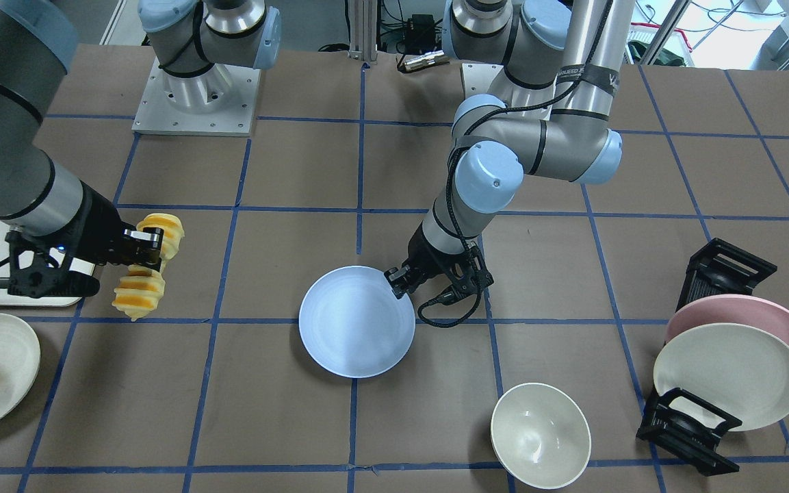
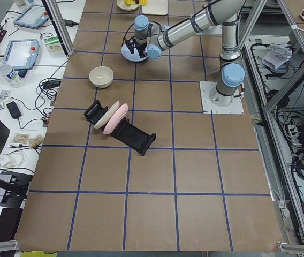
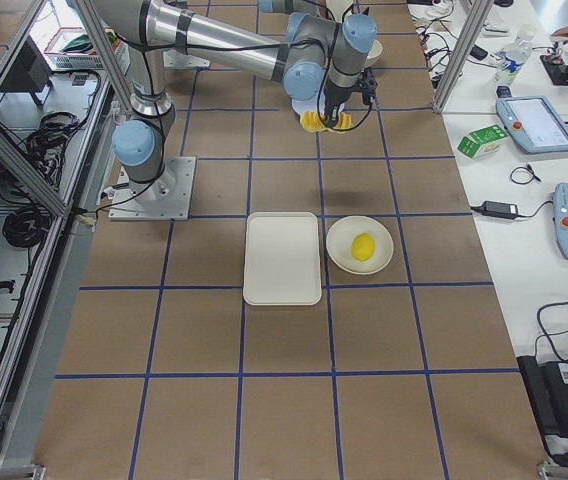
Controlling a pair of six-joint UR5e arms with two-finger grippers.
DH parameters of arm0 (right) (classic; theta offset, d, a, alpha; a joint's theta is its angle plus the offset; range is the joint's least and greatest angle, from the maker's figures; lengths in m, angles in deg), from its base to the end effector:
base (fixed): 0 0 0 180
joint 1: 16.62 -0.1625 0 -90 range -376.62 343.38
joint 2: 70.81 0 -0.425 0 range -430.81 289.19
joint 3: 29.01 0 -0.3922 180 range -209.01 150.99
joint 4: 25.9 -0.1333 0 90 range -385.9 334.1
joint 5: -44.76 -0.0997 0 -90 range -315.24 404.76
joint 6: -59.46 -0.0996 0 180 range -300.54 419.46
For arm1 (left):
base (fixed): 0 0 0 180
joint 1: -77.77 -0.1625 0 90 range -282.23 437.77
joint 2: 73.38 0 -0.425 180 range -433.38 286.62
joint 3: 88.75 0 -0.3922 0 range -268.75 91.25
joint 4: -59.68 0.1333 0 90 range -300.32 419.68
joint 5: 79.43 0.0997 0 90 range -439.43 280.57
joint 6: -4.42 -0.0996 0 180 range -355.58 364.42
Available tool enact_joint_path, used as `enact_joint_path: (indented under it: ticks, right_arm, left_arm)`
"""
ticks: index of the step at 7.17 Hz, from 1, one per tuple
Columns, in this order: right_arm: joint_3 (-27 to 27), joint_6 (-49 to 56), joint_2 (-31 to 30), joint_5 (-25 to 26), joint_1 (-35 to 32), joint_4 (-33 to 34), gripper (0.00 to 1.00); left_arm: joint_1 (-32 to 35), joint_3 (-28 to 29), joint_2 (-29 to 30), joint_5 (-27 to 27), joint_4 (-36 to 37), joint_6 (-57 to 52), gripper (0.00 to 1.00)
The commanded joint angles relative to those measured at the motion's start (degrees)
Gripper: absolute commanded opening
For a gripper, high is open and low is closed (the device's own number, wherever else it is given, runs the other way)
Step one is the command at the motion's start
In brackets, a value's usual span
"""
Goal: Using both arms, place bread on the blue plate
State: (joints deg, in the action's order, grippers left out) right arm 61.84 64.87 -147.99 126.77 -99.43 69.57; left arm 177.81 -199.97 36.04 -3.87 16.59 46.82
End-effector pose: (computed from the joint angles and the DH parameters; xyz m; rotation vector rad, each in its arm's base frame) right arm 0.0759 -0.5740 0.3724 0.0612 2.9810 0.1896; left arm -0.2513 -0.5126 0.2229 0.7799 -2.7595 -0.0196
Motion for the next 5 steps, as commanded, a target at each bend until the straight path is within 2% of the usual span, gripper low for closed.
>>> enact_joint_path:
  ticks: [1, 2, 4, 5]
  right_arm:
    - [0.29, -3.12, 1.93, -6.02, -3.74, 1.90, 0.00]
    - [0.38, -8.61, 3.60, -8.08, -6.72, 7.92, 0.00]
    - [0.64, -14.78, 8.52, -7.57, -14.71, 14.20, 0.00]
    - [1.25, -22.22, 11.23, -4.00, -19.27, 20.48, 0.00]
  left_arm:
    - [-0.54, 3.44, -1.83, 0.37, -1.02, -0.21, 0.54]
    - [-2.03, 8.34, -2.97, 1.42, -7.21, -0.73, 0.55]
    - [-2.31, 21.94, -7.52, 3.26, -32.26, -4.93, 0.55]
    - [-2.05, 25.06, -10.60, 5.01, -42.41, -7.57, 0.56]
